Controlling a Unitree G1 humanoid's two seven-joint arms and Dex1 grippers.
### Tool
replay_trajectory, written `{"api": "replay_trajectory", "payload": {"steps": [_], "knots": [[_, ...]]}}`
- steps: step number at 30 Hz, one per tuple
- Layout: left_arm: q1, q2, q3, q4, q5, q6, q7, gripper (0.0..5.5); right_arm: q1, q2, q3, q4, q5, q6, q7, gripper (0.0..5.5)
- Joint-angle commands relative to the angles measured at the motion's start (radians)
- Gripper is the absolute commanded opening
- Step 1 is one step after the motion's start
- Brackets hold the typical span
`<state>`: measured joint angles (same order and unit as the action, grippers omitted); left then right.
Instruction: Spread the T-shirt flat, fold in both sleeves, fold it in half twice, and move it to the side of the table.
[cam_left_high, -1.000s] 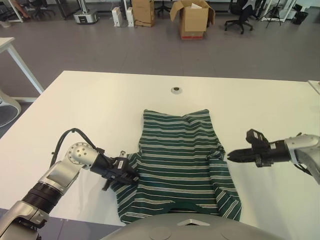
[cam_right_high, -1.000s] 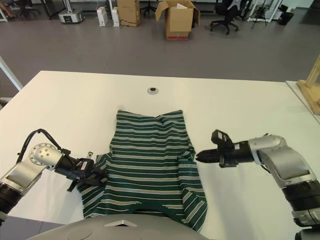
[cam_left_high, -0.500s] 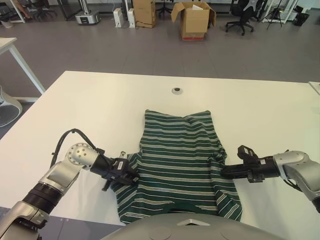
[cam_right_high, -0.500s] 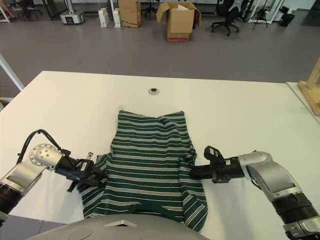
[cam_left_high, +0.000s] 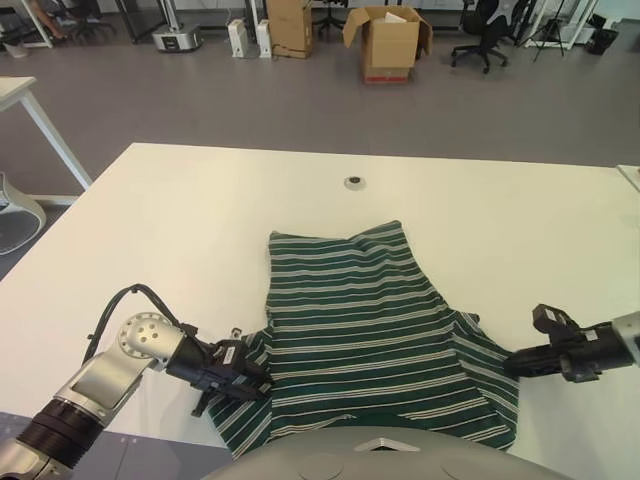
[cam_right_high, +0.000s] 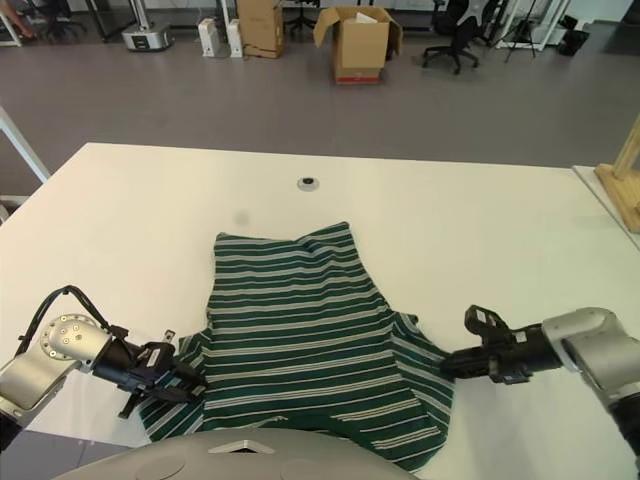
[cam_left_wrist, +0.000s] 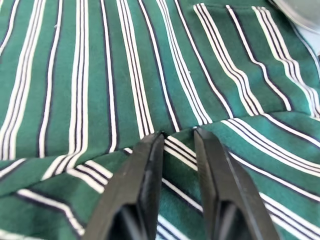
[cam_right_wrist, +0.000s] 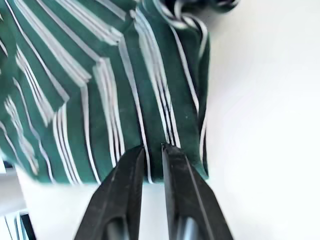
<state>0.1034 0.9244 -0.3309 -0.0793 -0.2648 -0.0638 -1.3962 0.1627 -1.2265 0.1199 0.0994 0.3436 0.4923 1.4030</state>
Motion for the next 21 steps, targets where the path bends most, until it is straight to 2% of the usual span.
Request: {"api": "replay_trajectory", "payload": {"steps": [1, 4, 7, 9, 11, 13, 15, 16, 18, 21], "knots": [[-0.03, 0.011, -0.009, 0.101, 0.084, 0.005, 0.011, 1.09, 0.171, -0.122, 0.103, -0.098, -0.12, 0.005, 0.036, 0.68], [-0.059, 0.0, 0.015, 0.1, 0.049, -0.014, 0.006, 1.09, 0.085, -0.092, 0.015, -0.19, 0.036, 0.128, 0.056, 0.68], [-0.109, -0.025, 0.063, 0.05, -0.057, 0.054, -0.005, 1.09, -0.196, 0.011, -0.12, -0.158, 0.245, 0.333, 0.039, 0.68], [-0.145, 0.021, 0.099, -0.104, -0.244, 0.283, -0.045, 1.09, -0.427, 0.069, -0.166, -0.042, 0.295, 0.394, 0.002, 0.68], [-0.246, 0.081, 0.15, -0.208, -0.443, 0.512, -0.095, 1.09, -0.591, 0.121, -0.153, 0.066, 0.256, 0.366, -0.037, 0.68], [-0.451, 0.036, 0.18, -0.117, -0.479, 0.604, -0.084, 1.09, -0.679, 0.218, -0.104, 0.165, 0.165, 0.273, -0.131, 0.68], [-0.654, -0.088, 0.133, 0.119, -0.324, 0.51, -0.017, 1.09, -0.727, 0.347, -0.054, 0.276, 0.068, 0.152, -0.24, 0.68], [-0.731, -0.146, 0.083, 0.28, -0.191, 0.371, 0.027, 1.09, -0.751, 0.41, -0.035, 0.333, 0.031, 0.098, -0.281, 0.68], [-0.802, -0.205, 0.033, 0.464, -0.045, 0.202, 0.059, 1.09, -0.78, 0.471, -0.021, 0.399, -0.006, 0.043, -0.311, 0.68], [-0.911, -0.345, -0.103, 0.968, 0.22, -0.146, 0.204, 1.09, -0.891, 0.655, 0.011, 0.629, -0.08, -0.079, -0.405, 0.68]]}}
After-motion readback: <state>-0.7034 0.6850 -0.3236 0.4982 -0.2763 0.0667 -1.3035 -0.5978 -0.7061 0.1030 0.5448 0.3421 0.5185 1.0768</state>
